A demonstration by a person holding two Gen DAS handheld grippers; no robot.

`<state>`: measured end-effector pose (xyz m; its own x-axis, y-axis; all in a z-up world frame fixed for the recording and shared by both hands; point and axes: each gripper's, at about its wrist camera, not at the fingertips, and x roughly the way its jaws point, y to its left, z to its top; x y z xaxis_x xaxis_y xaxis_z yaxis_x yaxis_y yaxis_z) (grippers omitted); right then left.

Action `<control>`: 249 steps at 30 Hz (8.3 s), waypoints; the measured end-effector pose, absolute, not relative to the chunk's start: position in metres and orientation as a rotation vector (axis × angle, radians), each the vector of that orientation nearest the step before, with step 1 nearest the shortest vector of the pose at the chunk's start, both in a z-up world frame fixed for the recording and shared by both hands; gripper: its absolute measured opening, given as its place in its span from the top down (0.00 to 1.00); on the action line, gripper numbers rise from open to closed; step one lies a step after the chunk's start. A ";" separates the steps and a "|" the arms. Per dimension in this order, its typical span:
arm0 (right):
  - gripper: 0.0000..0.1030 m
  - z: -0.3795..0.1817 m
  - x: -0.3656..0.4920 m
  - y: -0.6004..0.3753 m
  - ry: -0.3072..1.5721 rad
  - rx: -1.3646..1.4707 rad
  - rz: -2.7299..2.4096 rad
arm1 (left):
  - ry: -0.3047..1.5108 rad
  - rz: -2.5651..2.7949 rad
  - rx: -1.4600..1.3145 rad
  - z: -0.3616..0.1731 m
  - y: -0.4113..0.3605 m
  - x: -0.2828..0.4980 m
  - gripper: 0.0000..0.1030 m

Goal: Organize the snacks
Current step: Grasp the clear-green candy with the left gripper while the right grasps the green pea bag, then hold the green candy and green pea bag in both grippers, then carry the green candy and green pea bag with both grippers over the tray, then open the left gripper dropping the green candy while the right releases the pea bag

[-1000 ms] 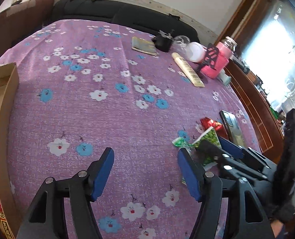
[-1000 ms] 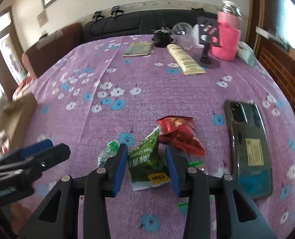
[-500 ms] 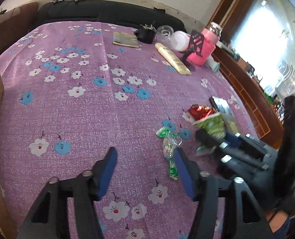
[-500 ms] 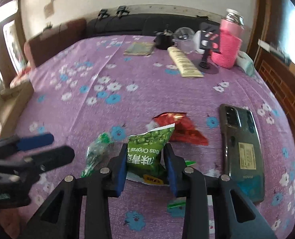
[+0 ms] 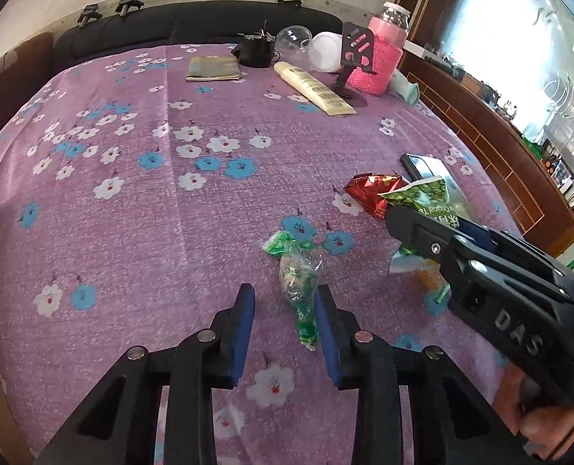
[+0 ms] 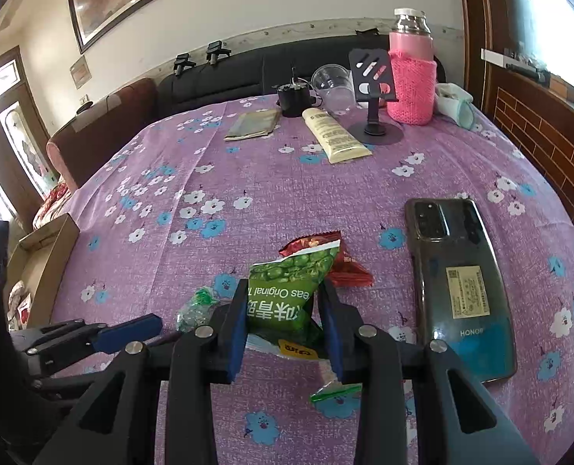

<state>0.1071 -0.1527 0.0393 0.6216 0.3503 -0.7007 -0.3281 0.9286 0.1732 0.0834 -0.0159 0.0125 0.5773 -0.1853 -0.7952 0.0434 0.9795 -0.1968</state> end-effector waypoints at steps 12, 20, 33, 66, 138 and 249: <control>0.68 0.038 0.104 -0.145 0.807 0.016 0.416 | 0.880 -0.089 -0.111 0.009 -0.013 0.091 0.79; 0.68 0.039 0.090 -0.124 0.781 -0.042 0.491 | 0.777 0.008 -0.114 0.028 0.011 0.073 0.79; 0.68 0.041 0.085 -0.121 0.757 -0.045 0.501 | 0.695 0.111 -0.049 0.039 0.014 0.066 0.79; 0.68 0.050 0.067 -0.108 0.672 -0.083 0.575 | 0.595 0.214 -0.044 0.056 0.026 0.045 0.79; 0.68 0.067 0.030 -0.088 0.555 -0.139 0.699 | 0.472 0.348 -0.024 0.064 0.043 -0.023 0.78; 0.67 0.036 -0.067 0.112 0.721 -0.168 1.065 | 0.674 0.548 -0.383 0.031 0.239 -0.116 0.78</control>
<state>-0.0674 0.1125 0.0356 0.2825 0.7380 -0.6127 -0.8430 0.4959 0.2086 -0.1155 0.2388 0.0311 0.6502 0.3496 -0.6746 -0.5889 0.7929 -0.1567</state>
